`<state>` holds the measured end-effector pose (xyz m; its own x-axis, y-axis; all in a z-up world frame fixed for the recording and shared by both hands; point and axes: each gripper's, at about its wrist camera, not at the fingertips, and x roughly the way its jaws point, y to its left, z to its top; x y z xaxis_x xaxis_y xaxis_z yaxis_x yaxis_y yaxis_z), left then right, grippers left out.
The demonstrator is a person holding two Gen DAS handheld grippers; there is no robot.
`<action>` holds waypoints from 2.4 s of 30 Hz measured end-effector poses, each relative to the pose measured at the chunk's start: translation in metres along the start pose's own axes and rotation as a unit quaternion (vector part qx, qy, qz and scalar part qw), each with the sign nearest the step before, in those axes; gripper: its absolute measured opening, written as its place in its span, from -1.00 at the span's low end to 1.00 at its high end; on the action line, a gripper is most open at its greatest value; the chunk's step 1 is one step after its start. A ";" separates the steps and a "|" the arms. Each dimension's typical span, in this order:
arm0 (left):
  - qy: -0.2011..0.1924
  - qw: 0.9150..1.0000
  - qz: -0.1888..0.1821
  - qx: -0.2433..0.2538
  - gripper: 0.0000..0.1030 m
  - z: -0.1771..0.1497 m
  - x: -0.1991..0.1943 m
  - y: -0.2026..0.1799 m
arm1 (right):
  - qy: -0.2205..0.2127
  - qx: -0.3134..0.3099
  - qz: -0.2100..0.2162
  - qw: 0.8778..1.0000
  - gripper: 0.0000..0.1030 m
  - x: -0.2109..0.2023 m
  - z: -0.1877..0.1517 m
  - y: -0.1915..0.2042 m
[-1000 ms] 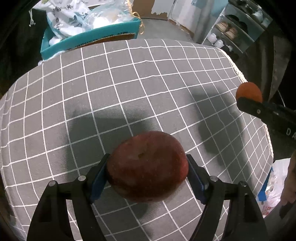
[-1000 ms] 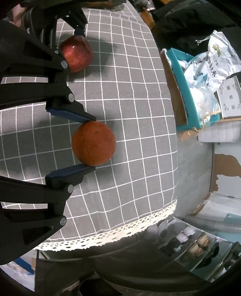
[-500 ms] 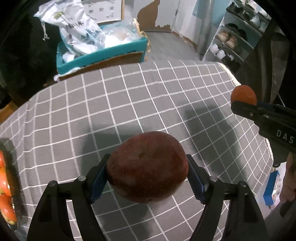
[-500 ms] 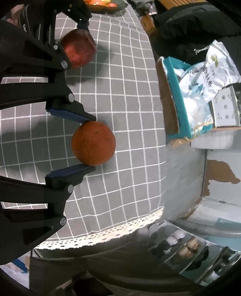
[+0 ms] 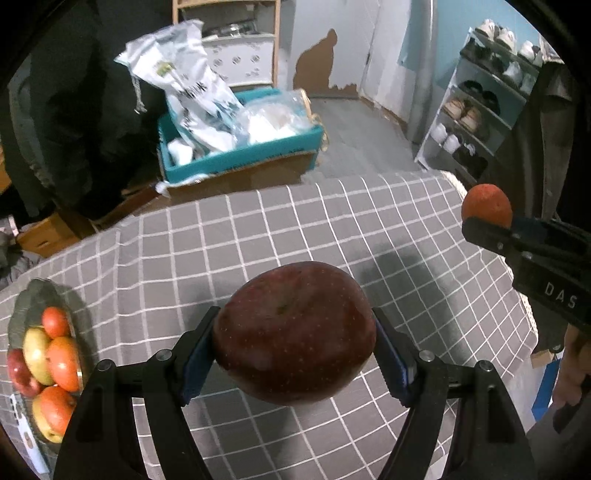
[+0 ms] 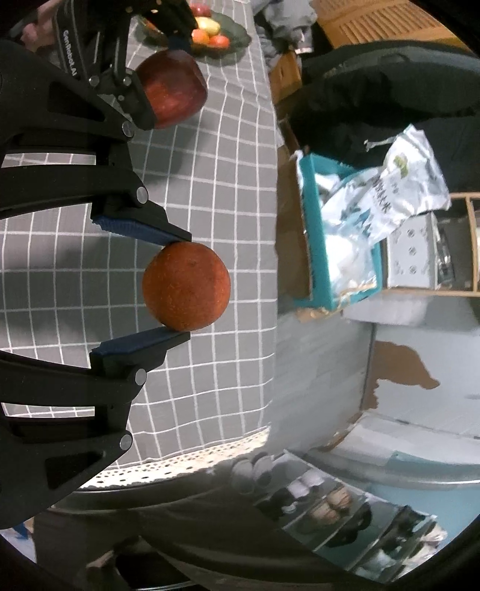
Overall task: Organize fruits
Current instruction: 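Lift the red apple and tangerine and carry both over the bowl, then lower the apple with the left gripper while the right gripper lowers the tangerine, then open both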
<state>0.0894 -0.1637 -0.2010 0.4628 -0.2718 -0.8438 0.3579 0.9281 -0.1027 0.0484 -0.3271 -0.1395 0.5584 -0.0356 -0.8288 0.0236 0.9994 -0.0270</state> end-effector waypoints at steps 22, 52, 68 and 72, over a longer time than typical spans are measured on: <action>-0.085 0.994 0.047 -0.042 0.53 -0.004 -0.103 0.065 | -0.072 -0.054 0.044 0.995 -0.15 -0.062 0.028 0.081; -0.091 0.972 0.128 -0.176 0.53 -0.068 -0.145 0.223 | -0.052 -0.155 0.148 0.975 -0.15 -0.039 0.054 0.259; -0.044 0.962 0.139 -0.229 0.53 -0.099 -0.109 0.279 | 0.003 -0.193 0.191 0.962 -0.15 0.012 0.053 0.337; -0.032 0.961 0.139 -0.238 0.53 -0.103 -0.096 0.286 | 0.019 -0.199 0.203 0.959 -0.15 0.024 0.051 0.350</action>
<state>0.0635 0.1545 -0.2035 0.5410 0.0028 -0.8410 -0.1912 0.9742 -0.1197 0.1126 0.0211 -0.1400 0.4248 0.3486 -0.8355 -0.5117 0.8538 0.0960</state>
